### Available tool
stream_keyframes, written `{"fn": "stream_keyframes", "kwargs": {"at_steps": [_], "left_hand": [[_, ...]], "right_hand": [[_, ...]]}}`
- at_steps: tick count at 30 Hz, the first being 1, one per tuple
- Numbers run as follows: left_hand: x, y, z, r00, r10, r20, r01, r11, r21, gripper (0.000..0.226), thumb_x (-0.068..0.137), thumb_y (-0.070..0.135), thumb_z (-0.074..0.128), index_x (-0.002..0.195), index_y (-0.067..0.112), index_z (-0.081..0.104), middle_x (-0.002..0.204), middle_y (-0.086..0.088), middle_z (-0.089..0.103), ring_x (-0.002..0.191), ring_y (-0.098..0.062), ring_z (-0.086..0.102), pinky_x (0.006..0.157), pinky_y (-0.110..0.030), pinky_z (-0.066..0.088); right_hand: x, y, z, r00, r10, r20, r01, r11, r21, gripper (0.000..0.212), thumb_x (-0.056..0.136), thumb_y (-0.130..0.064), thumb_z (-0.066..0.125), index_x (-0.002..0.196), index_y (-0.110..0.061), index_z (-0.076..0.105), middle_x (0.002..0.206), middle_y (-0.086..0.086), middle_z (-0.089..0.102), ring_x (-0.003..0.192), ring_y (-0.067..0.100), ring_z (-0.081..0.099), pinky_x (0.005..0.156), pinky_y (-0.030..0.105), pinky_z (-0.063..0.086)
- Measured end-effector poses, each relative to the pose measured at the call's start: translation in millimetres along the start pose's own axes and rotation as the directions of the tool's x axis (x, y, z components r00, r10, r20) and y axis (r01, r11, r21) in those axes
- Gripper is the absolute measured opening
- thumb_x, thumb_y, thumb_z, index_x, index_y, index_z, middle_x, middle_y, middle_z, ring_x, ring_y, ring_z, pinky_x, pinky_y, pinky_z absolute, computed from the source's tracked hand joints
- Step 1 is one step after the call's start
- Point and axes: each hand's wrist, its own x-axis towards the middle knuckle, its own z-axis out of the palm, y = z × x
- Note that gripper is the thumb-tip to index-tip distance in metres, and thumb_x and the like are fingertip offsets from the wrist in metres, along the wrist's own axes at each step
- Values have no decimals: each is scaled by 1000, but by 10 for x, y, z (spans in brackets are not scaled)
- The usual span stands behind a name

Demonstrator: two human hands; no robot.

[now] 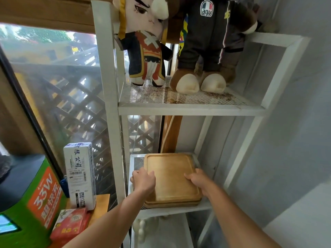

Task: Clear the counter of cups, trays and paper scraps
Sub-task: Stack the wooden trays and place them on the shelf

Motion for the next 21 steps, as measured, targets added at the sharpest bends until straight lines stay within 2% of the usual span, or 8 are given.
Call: {"fn": "stream_keyframes", "kwargs": {"at_steps": [2,4,6,9,14,17,19,21], "left_hand": [[-16,-34,13,1000,29,-3,-29,1000,-10,42,101,36,45,127,3,51,137,-21,43,127,-36,38,105,-45,35],[-48,-71,23,998,62,2,-62,998,-19,44,102,38,43,130,5,50,140,-20,41,130,-35,36,107,-46,34],[-74,-114,37,995,94,-8,-95,995,-27,44,102,39,41,132,7,49,141,-18,41,132,-33,35,109,-46,33],[-128,-136,40,994,109,-31,-110,993,-36,43,103,37,40,133,7,48,141,-18,42,131,-33,36,110,-46,33],[-273,-86,44,995,84,-48,-84,996,7,37,105,31,37,128,4,48,142,-20,41,130,-35,37,108,-44,35],[-324,-84,19,997,67,-30,-66,997,42,38,105,32,37,129,4,46,142,-20,40,129,-34,38,107,-44,36],[-336,-47,-44,999,42,-2,-41,996,77,41,104,33,37,131,3,45,143,-20,38,129,-35,37,105,-45,37],[-365,15,-127,1000,14,24,-17,993,119,44,102,32,38,135,3,43,144,-22,36,130,-37,36,104,-46,37]], "right_hand": [[10,61,-7,999,-40,17,40,999,-18,58,93,-36,64,142,-14,41,123,4,55,112,26,55,100,49,47],[1,126,-8,996,-86,4,86,994,-63,64,93,-43,62,146,-16,37,113,-5,51,103,18,53,90,39,47],[-7,207,22,989,-142,-49,135,982,-132,67,93,-50,58,147,-17,36,116,-5,51,103,16,53,85,34,44],[-4,309,88,963,-215,-162,183,964,-191,62,91,-56,56,140,-19,45,130,4,53,112,23,54,93,39,48],[-87,304,113,949,-246,-195,205,956,-209,53,93,-53,56,133,-18,51,113,-3,56,94,14,52,82,32,44],[-162,270,96,951,-248,-185,200,949,-244,56,94,-52,56,136,-17,49,104,-9,51,89,10,48,79,30,41],[-244,217,71,953,-243,-181,186,941,-281,59,94,-51,56,139,-14,47,110,-4,54,93,13,49,81,31,43],[-383,134,48,951,-245,-187,168,921,-352,57,96,-48,55,138,-12,48,126,6,59,107,21,56,91,37,49]]}}
